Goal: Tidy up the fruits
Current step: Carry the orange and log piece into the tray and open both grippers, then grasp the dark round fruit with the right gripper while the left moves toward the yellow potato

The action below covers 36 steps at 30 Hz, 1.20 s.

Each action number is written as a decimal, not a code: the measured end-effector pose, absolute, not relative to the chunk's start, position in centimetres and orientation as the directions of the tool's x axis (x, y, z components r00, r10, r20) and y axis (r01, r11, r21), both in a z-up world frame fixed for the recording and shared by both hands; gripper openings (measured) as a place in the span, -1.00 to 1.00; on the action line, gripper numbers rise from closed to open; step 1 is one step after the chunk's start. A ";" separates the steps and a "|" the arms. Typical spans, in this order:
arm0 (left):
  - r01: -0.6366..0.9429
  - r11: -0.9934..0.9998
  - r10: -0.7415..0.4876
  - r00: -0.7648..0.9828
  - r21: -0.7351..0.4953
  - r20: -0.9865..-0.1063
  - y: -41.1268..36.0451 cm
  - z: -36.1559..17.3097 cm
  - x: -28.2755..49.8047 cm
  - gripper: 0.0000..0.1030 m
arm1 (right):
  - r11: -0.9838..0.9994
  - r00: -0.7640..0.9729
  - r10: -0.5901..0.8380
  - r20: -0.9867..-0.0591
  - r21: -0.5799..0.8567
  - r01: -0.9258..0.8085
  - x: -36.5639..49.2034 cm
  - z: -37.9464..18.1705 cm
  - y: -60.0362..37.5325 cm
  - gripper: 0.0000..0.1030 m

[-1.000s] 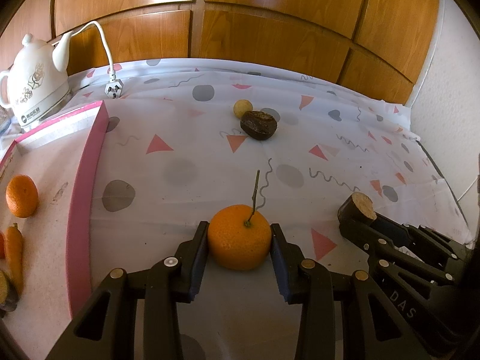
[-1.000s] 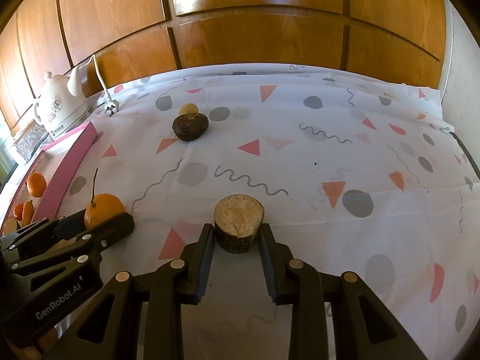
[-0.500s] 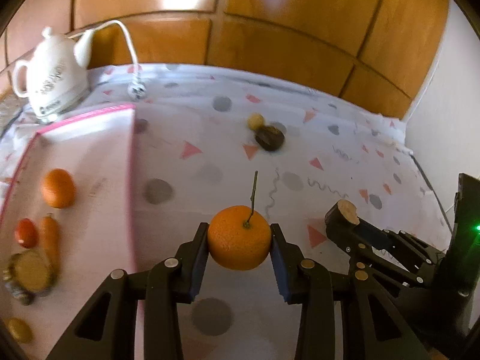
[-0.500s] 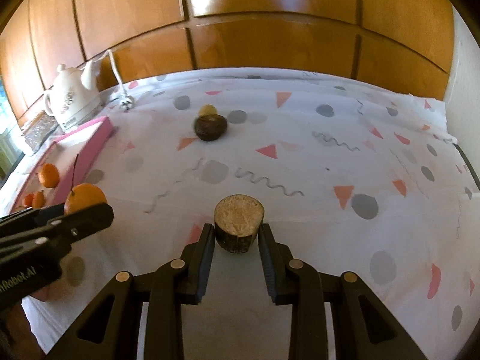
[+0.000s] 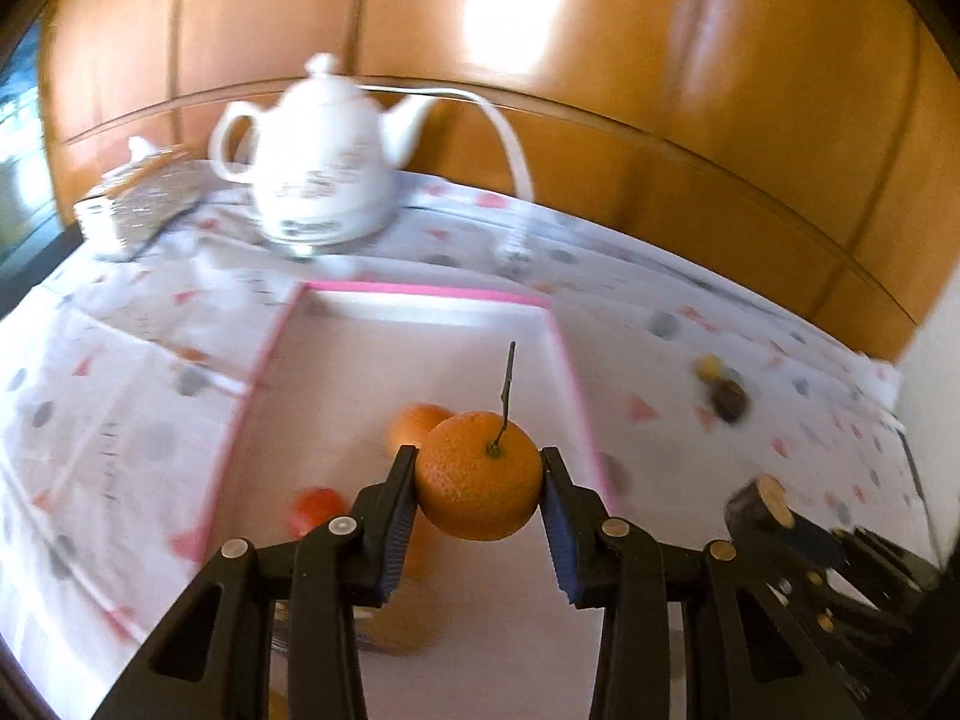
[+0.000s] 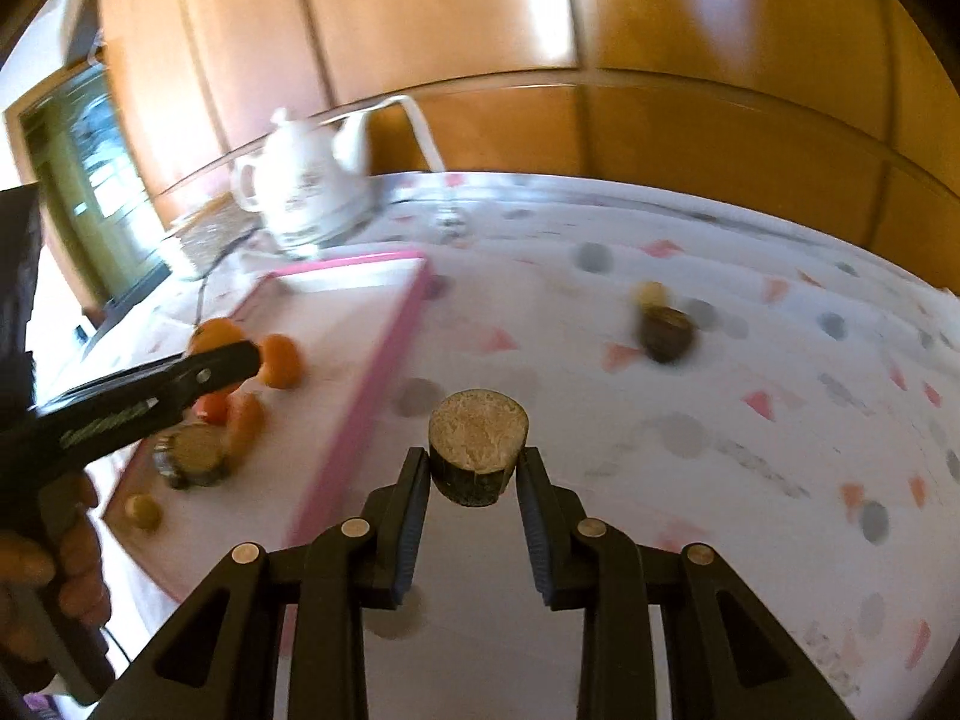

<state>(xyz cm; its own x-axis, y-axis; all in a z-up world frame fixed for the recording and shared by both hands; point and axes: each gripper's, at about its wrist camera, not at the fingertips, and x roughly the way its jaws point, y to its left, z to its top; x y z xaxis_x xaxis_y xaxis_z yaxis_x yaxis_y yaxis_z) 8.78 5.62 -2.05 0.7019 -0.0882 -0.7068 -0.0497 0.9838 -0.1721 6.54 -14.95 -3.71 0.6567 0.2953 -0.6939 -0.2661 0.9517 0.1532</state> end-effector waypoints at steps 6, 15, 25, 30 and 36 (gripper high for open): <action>-0.141 0.976 -0.018 0.704 -0.164 -0.710 9.2 -2.1 9.3 -0.23 | 0.911 0.616 0.377 -0.691 0.157 -0.381 7.9 -3.1 -10.0 -0.42; -0.173 0.970 0.008 0.723 -0.169 -0.691 10.2 -1.6 8.4 -0.02 | 0.891 0.578 0.410 -0.706 0.173 -0.420 9.2 -3.6 -6.0 -0.39; -0.177 0.964 -0.012 0.717 -0.199 -0.697 9.2 -1.7 6.9 0.03 | 0.923 0.609 0.365 -0.704 0.186 -0.338 7.8 -4.2 -8.7 -0.38; -0.148 0.970 -0.032 0.710 -0.194 -0.703 7.9 -1.9 6.4 0.03 | 0.938 0.623 0.336 -0.706 0.194 -0.286 7.3 -4.6 -10.5 -0.38; -0.111 0.977 -0.050 0.705 -0.180 -0.708 6.4 -2.1 5.8 0.03 | 0.952 0.636 0.305 -0.709 0.202 -0.232 7.1 -5.0 -12.2 -0.38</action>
<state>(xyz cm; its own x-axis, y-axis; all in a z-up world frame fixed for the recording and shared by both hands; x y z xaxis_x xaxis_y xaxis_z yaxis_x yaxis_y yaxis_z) 5.83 6.39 -2.12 0.7047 -0.0503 -0.7078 -0.1110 0.9774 -0.1801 7.08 -12.19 -4.97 0.6356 0.3050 -0.7092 -0.2318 0.9517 0.2015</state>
